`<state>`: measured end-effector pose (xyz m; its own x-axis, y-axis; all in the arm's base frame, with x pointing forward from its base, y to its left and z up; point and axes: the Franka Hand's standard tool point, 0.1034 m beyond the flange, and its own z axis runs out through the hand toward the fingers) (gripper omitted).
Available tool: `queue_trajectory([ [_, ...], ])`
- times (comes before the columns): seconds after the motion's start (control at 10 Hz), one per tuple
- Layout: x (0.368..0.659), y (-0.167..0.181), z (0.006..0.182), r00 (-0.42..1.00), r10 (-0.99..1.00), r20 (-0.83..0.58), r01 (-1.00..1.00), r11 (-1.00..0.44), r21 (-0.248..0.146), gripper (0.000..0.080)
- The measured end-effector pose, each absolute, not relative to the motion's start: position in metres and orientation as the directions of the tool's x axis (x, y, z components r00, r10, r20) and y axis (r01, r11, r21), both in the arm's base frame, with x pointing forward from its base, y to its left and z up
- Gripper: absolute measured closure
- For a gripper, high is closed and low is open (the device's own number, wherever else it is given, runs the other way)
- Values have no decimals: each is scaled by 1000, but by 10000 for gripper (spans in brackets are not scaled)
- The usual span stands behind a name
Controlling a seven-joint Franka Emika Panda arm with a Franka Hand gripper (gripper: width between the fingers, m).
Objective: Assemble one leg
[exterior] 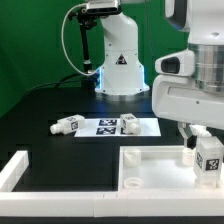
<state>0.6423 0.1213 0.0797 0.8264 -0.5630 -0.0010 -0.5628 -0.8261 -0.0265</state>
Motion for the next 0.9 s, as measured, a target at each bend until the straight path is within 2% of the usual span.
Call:
queue_trajectory([
  [0.2, 643, 120, 79, 922, -388, 9, -387, -922, -18, 150],
  [0.3, 645, 118, 78, 982, -189, 26, -190, -982, 1, 150],
  [0.4, 646, 117, 76, 992, -123, 30, -123, -992, 1, 150],
  [0.6, 646, 118, 76, 988, -153, 29, -153, -988, -1, 150],
  [0.8, 646, 118, 76, 980, -197, 29, -197, -980, -3, 398],
  [0.9, 646, 118, 76, 961, -275, 28, -275, -961, -7, 398],
])
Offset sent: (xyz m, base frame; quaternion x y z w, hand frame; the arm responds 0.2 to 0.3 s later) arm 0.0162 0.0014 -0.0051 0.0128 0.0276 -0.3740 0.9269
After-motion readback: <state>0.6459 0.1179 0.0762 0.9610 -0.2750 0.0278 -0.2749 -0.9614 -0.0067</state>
